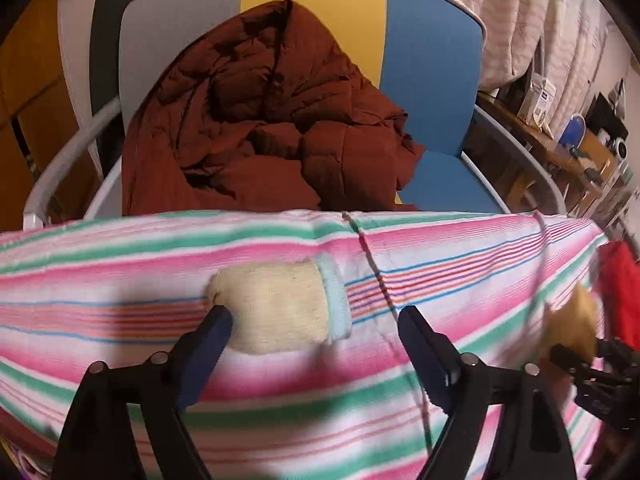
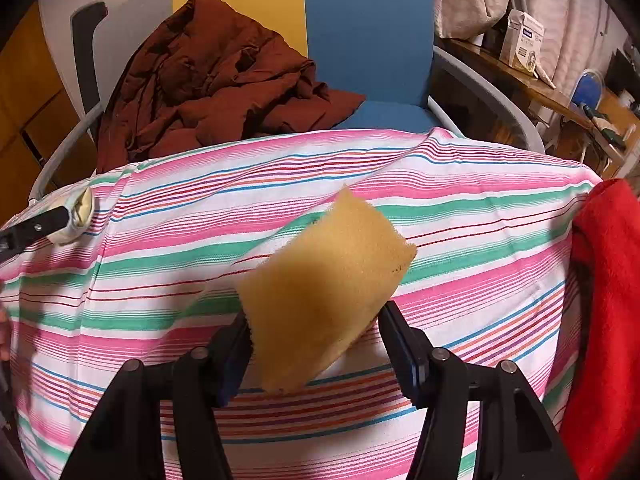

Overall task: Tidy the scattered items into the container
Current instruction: 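Grasp a tan sponge with the right tool while the left grasps the cream rolled sock, then lift the tan sponge and cream sock and carry them toward the tin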

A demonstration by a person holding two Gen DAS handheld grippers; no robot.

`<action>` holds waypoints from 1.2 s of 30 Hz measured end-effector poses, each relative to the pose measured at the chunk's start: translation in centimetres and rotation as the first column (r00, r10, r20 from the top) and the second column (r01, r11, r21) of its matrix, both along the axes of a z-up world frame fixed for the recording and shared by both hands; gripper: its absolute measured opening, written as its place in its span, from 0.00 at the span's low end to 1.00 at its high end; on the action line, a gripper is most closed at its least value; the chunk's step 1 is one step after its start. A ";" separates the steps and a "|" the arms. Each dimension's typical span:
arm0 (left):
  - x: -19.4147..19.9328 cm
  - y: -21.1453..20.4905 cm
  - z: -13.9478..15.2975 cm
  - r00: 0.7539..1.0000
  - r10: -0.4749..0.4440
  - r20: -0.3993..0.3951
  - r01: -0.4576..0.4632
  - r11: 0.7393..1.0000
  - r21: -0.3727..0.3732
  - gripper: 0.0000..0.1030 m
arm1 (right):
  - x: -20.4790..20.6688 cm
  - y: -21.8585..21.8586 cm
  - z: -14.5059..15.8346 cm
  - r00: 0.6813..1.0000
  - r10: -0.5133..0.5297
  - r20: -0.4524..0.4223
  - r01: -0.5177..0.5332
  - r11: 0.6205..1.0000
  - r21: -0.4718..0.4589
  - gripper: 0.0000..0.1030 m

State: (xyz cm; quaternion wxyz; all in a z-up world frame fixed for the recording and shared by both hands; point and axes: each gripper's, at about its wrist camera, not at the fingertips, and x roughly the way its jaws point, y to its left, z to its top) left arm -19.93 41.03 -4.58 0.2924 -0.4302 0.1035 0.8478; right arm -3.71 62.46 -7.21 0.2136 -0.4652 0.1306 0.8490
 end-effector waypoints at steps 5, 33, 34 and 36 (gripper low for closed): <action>0.1 0.6 -0.4 0.998 0.000 -0.066 -0.003 0.999 -0.045 0.85 | -0.1 0.1 0.0 1.000 0.001 -0.001 -0.001 1.000 -0.003 0.60; 4.2 -2.5 -3.2 0.992 0.095 -0.078 -0.094 0.995 0.020 0.61 | 0.3 0.8 0.1 0.999 -0.024 -0.029 0.022 0.997 -0.071 0.55; 4.8 -2.8 -3.2 0.993 0.091 -0.079 -0.089 0.996 0.026 0.61 | 0.3 0.9 0.1 0.999 -0.025 -0.031 0.023 0.997 -0.074 0.55; 5.9 -3.5 -3.2 0.993 0.087 -0.077 -0.084 0.995 0.044 0.61 | 0.5 0.8 0.3 0.999 -0.028 -0.036 0.025 0.997 -0.070 0.55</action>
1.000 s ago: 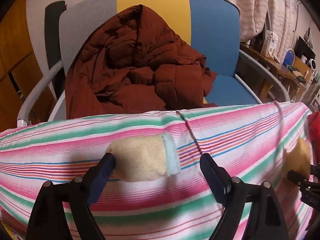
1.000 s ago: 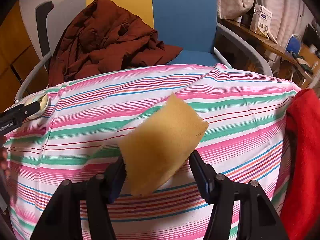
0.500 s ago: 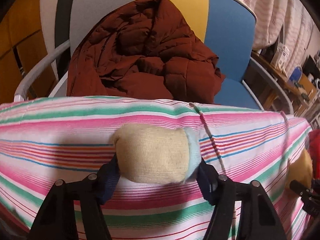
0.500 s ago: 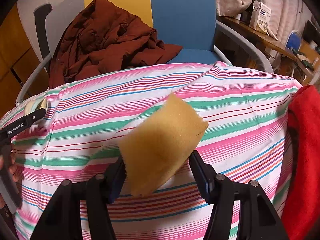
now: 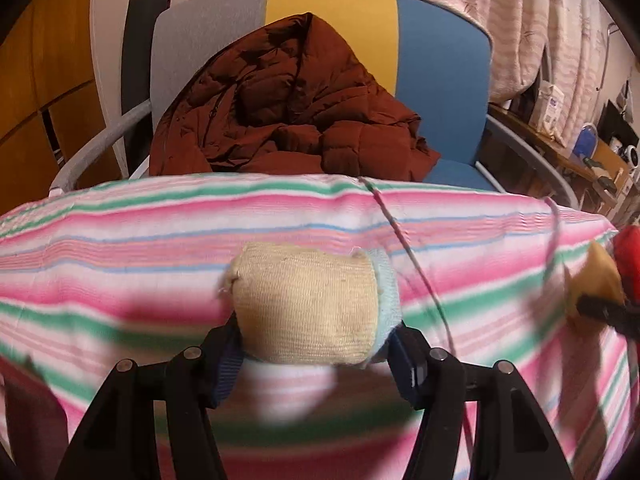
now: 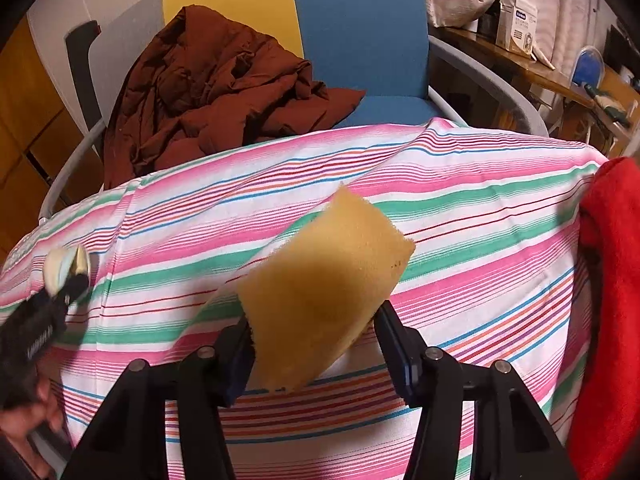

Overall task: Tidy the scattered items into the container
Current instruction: 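Lift the tan sponge and cream sock and carry them toward the tin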

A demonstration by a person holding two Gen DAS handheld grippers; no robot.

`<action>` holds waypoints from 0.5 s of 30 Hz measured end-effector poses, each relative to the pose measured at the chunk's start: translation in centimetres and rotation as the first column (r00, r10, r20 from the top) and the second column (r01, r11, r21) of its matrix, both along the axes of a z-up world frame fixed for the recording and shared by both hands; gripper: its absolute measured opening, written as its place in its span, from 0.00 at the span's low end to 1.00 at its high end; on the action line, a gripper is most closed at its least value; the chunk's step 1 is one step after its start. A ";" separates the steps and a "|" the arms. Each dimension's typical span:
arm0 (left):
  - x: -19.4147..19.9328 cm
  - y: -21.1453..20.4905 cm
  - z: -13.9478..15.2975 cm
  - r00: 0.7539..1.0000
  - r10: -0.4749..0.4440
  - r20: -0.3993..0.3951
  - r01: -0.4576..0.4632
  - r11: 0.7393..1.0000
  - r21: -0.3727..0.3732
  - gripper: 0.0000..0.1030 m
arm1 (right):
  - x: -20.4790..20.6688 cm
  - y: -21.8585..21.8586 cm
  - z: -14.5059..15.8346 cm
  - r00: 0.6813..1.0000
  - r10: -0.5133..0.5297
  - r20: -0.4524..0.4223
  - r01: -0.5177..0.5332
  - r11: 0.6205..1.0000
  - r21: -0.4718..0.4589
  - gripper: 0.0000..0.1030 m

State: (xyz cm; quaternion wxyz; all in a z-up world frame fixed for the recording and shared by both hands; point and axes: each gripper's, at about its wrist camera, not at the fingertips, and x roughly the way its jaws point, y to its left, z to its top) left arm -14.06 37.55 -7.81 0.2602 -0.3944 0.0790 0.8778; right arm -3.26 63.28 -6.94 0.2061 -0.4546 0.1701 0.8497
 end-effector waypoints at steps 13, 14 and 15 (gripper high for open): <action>9.0 -4.5 1.9 0.991 -0.062 -0.115 0.067 0.997 0.046 0.61 | 0.1 -1.4 1.7 0.997 0.034 -0.065 -0.032 0.999 0.032 0.54; 9.5 -4.7 2.0 0.990 -0.065 -0.123 0.072 0.996 0.047 0.61 | 0.1 -1.6 1.9 0.997 0.040 -0.071 -0.038 0.999 0.033 0.54; 10.3 -5.2 2.2 0.988 -0.070 -0.135 0.078 0.996 0.050 0.61 | 0.2 -1.9 2.0 0.996 0.047 -0.080 -0.045 0.999 0.028 0.54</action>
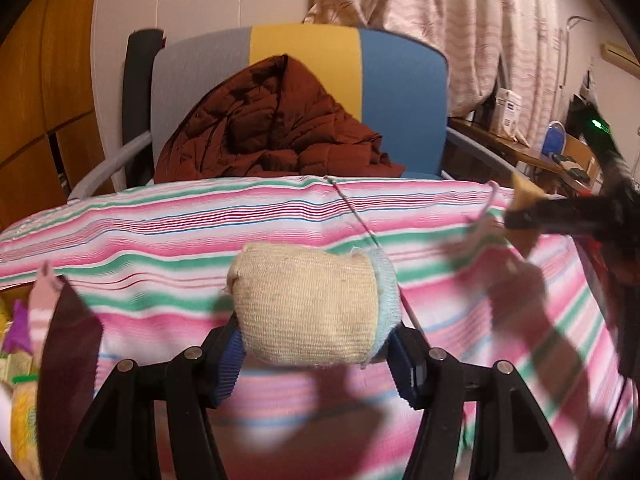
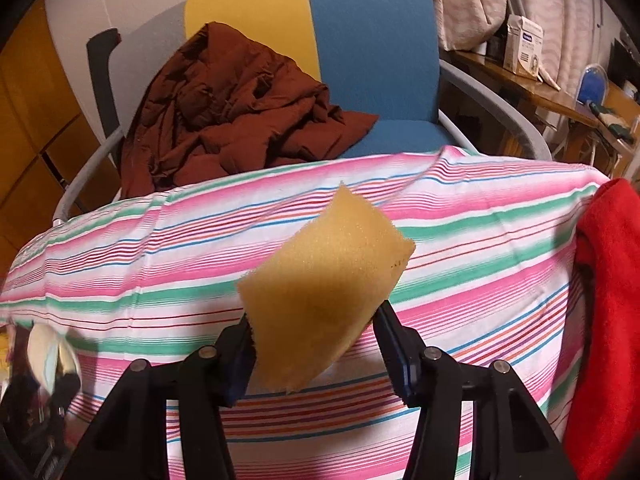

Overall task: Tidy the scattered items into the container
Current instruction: 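Lift the tan sponge and cream sock and carry them toward the tin, then lower the sponge and sock into the tin and open both tools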

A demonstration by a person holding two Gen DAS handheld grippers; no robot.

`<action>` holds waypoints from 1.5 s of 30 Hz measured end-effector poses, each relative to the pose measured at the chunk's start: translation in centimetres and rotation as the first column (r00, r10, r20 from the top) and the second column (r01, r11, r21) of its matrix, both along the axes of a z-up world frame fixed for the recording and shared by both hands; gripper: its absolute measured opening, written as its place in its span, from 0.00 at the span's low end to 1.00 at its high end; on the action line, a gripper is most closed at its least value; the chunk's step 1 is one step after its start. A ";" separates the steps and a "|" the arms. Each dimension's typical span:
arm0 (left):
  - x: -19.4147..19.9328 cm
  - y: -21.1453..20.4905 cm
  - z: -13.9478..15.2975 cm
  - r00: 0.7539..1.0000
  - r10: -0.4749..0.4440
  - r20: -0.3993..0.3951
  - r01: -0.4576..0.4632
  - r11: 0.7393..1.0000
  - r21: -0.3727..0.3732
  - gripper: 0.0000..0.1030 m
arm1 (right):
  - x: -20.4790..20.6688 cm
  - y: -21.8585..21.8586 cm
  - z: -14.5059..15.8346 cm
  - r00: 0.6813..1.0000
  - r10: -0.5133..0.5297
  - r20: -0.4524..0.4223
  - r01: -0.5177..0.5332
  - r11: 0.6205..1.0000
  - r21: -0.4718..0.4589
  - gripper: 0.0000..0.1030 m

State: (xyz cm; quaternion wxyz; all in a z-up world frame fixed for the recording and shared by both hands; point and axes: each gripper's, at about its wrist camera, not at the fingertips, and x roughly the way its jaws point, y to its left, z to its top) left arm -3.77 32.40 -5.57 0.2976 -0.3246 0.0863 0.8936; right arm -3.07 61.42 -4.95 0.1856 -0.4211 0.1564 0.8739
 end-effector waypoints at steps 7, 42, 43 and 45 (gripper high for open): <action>2.1 -3.2 1.2 1.000 0.016 0.025 -0.017 0.999 0.050 0.61 | -0.2 -2.7 0.7 0.991 0.103 -0.080 -0.109 0.992 -0.070 0.54; 7.6 -25.9 4.9 0.980 0.177 0.090 -0.190 0.968 0.163 0.61 | 2.7 -28.4 4.7 0.731 0.668 -0.135 -0.675 0.738 -0.007 0.54; 7.4 -26.7 4.9 0.977 0.195 0.086 -0.207 0.966 0.155 0.61 | 2.8 -29.6 4.7 0.717 0.683 -0.137 -0.691 0.723 -0.012 0.54; 7.2 -28.0 4.7 0.970 0.226 0.089 -0.238 0.960 0.149 0.61 | 2.7 -31.8 4.7 0.695 0.706 -0.135 -0.714 0.700 -0.018 0.54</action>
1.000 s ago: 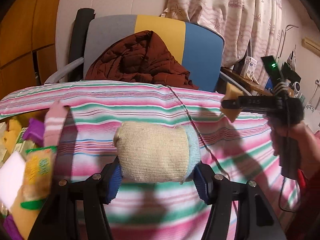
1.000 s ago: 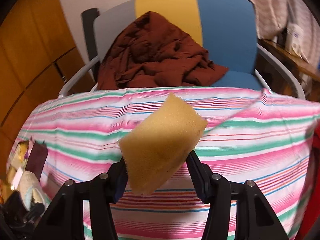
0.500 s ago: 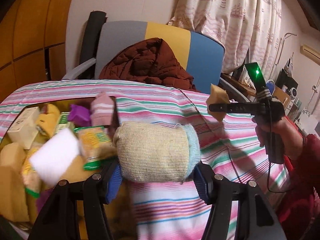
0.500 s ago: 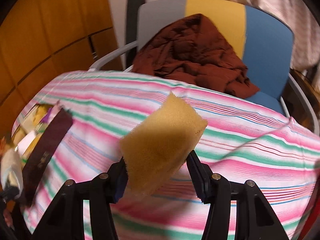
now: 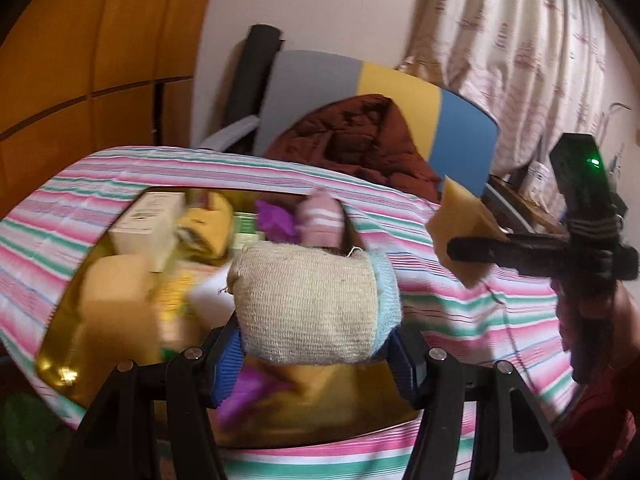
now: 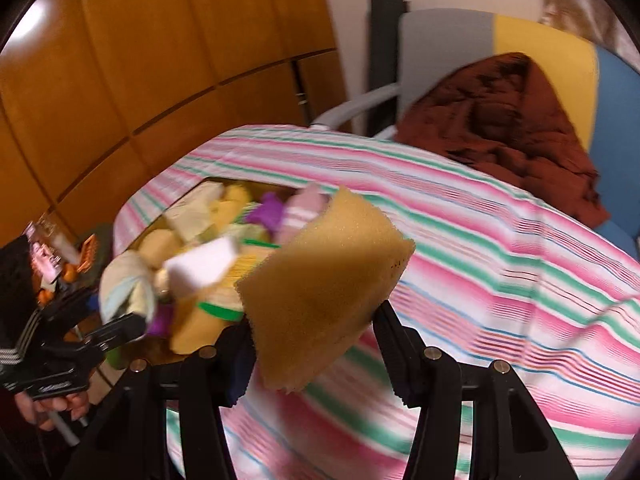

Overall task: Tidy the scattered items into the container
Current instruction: 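Lower the sponge and sock into the tin and open both tools, then withdraw both open tools up from the filled tin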

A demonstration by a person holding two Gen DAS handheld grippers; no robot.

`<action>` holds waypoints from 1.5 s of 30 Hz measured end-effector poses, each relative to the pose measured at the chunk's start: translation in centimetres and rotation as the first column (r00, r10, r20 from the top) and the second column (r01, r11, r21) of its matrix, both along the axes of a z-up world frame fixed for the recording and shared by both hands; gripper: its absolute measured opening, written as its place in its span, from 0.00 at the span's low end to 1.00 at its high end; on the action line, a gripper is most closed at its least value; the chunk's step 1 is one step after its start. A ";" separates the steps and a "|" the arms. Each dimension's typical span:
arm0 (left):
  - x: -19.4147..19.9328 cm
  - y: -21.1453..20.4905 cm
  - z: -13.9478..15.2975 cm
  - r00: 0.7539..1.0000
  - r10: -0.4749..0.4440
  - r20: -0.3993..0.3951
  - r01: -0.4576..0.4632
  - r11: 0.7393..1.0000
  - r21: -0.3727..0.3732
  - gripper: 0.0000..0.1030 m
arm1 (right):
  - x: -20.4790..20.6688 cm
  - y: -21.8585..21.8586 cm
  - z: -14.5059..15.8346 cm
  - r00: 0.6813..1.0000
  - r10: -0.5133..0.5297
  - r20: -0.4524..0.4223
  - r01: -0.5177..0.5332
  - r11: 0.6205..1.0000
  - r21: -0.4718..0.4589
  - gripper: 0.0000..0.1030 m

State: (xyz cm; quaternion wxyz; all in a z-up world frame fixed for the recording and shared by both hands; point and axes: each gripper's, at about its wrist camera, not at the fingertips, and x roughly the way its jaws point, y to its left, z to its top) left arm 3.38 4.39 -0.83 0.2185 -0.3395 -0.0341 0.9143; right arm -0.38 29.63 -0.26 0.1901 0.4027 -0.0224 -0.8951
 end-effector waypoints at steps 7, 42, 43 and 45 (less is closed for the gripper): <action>-2.2 -2.7 -1.5 0.997 0.042 0.063 -0.039 0.998 -0.048 0.61 | -0.5 -5.7 -0.2 0.997 0.066 0.030 -0.065 0.997 -0.028 0.54; -0.8 -7.3 0.3 0.994 0.104 0.043 -0.106 0.994 0.041 0.68 | -6.4 -13.9 0.3 0.995 0.047 0.085 -0.032 0.985 -0.167 0.64; -0.8 -7.5 0.5 0.992 0.120 0.050 -0.121 0.992 0.035 0.68 | -6.0 -14.2 0.4 0.996 0.049 0.075 -0.037 0.988 -0.151 0.64; -1.0 -7.9 0.6 0.985 0.153 0.077 -0.155 0.988 0.025 0.68 | -5.2 -14.7 0.3 0.997 0.036 0.066 -0.029 0.993 -0.115 0.65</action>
